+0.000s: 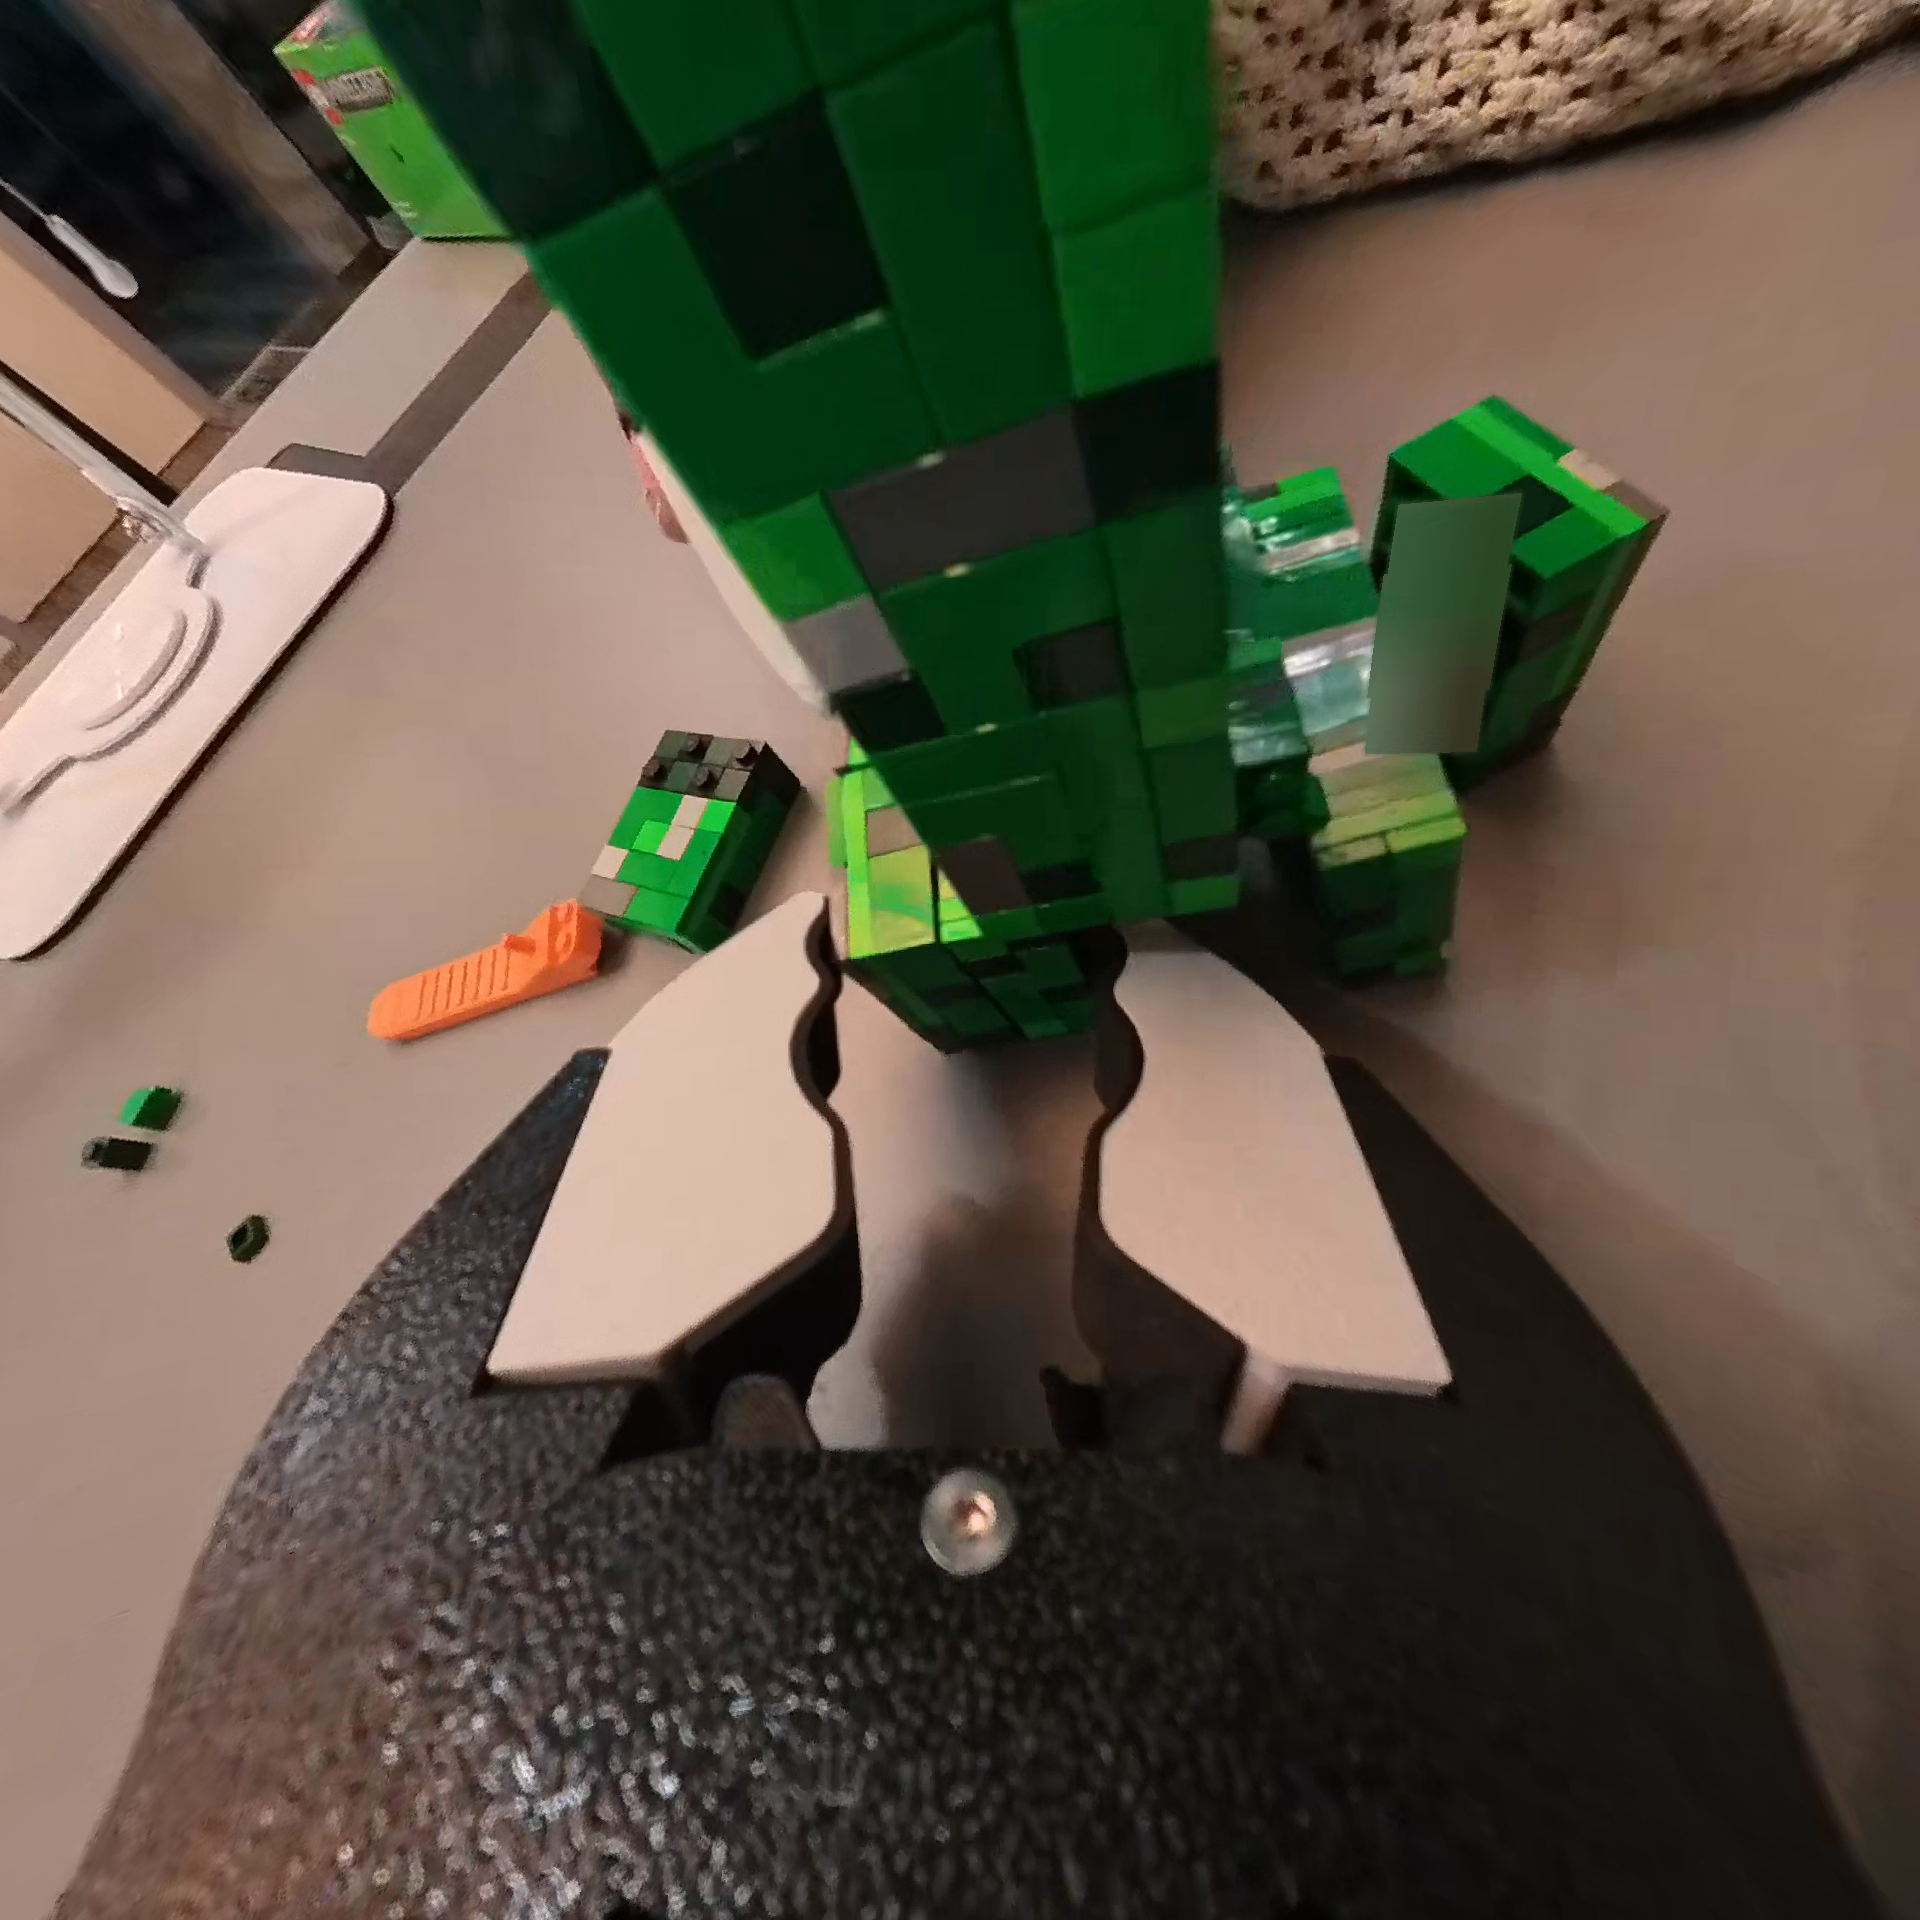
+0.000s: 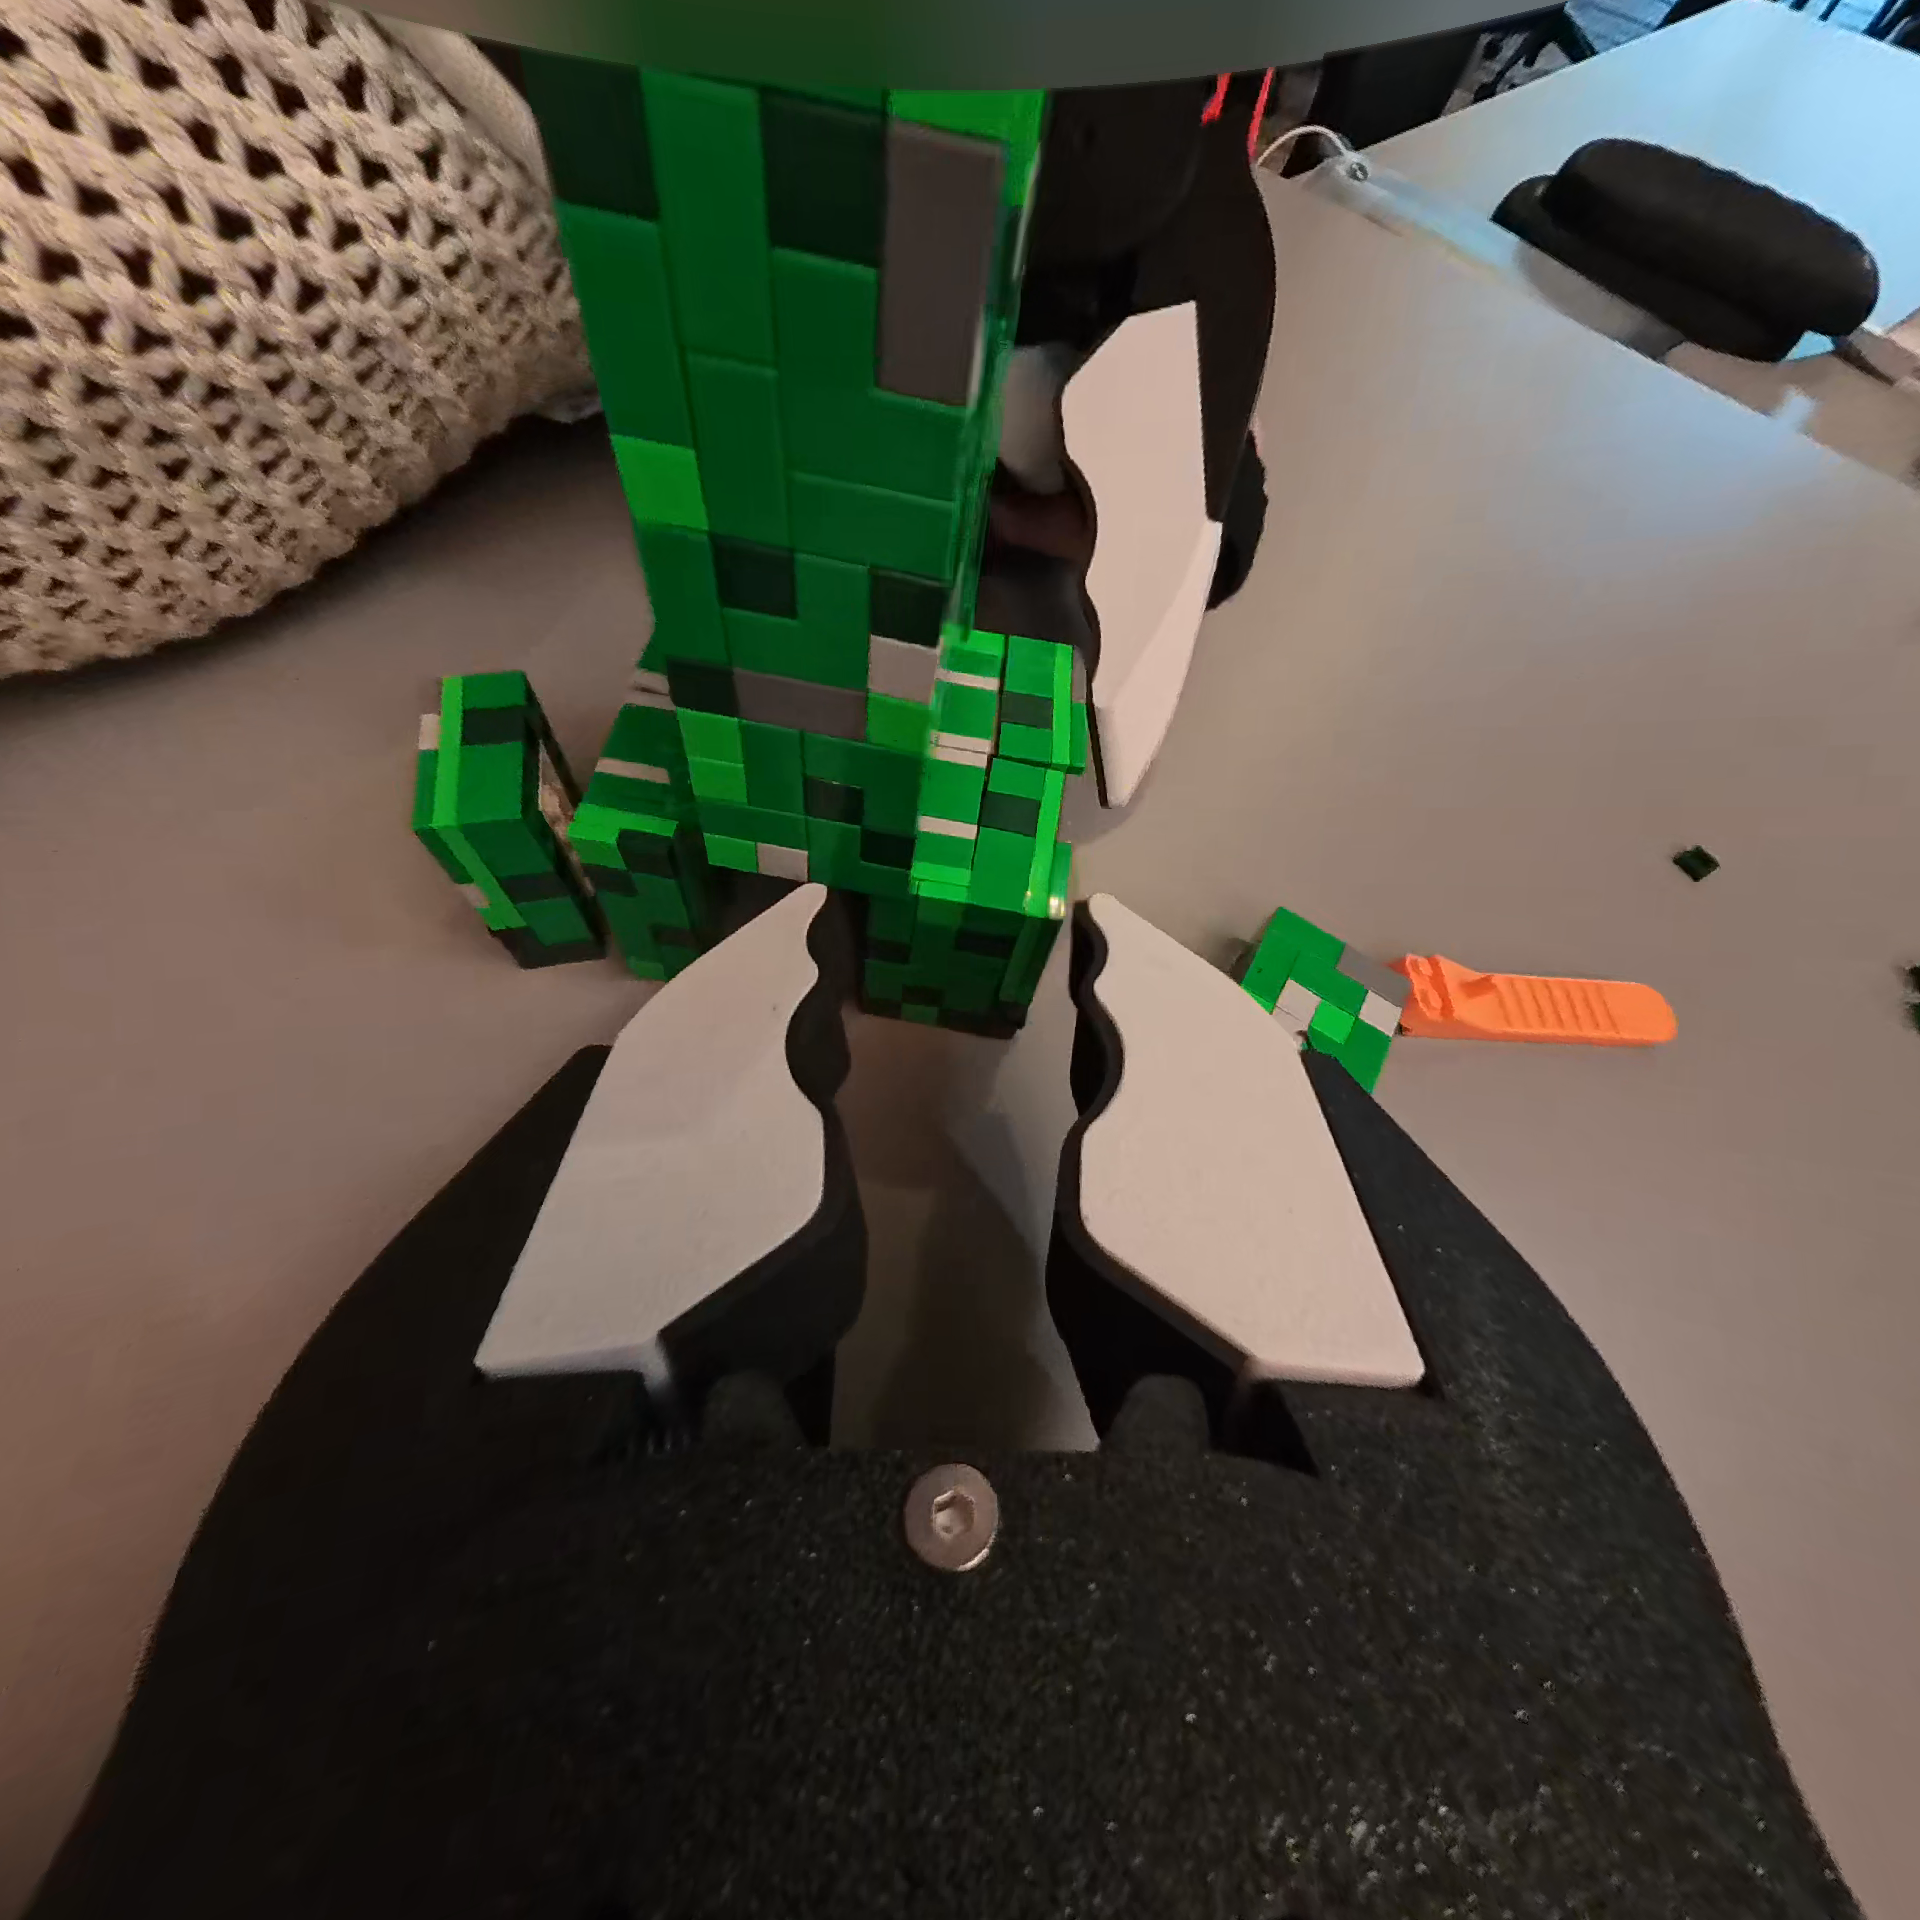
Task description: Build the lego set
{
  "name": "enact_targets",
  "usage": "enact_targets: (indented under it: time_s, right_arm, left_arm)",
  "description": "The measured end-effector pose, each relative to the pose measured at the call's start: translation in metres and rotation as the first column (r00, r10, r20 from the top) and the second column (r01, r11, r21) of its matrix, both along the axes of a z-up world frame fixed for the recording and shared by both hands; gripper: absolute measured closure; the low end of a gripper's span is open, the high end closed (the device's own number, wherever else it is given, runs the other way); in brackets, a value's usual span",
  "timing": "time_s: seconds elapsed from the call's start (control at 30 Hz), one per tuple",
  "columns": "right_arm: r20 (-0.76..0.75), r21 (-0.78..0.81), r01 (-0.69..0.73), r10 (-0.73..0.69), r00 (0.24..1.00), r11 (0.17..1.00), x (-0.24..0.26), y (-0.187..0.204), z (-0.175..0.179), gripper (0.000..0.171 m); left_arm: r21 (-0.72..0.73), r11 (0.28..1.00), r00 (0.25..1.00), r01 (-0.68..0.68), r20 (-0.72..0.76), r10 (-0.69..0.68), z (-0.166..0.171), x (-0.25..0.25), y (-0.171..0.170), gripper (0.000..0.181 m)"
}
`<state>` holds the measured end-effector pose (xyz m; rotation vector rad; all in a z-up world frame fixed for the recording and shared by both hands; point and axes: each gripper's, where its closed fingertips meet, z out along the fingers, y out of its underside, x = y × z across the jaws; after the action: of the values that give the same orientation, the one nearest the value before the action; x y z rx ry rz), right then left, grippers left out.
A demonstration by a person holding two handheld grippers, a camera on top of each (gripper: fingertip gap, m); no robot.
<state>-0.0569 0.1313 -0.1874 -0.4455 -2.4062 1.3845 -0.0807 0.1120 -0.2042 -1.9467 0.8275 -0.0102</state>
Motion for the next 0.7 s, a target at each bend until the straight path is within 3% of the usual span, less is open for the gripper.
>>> enact_targets:
  time_s: [0.17, 0.7]
  right_arm:
    - [0.027, -0.015, -0.030, 0.031, 0.999, 0.999, 0.000, -0.006, 0.000, 0.127]
    - [0.023, -0.011, -0.052, 0.052, 0.998, 0.999, 0.003, -0.012, -0.001, 0.134]
  left_arm:
    - [0.013, 1.000, 1.000, 0.003, -0.012, -0.003, 0.000, 0.000, 0.000, 0.135]
    - [0.020, 1.000, 1.000, 0.010, -0.009, -0.010, 0.002, 0.001, -0.002, 0.138]
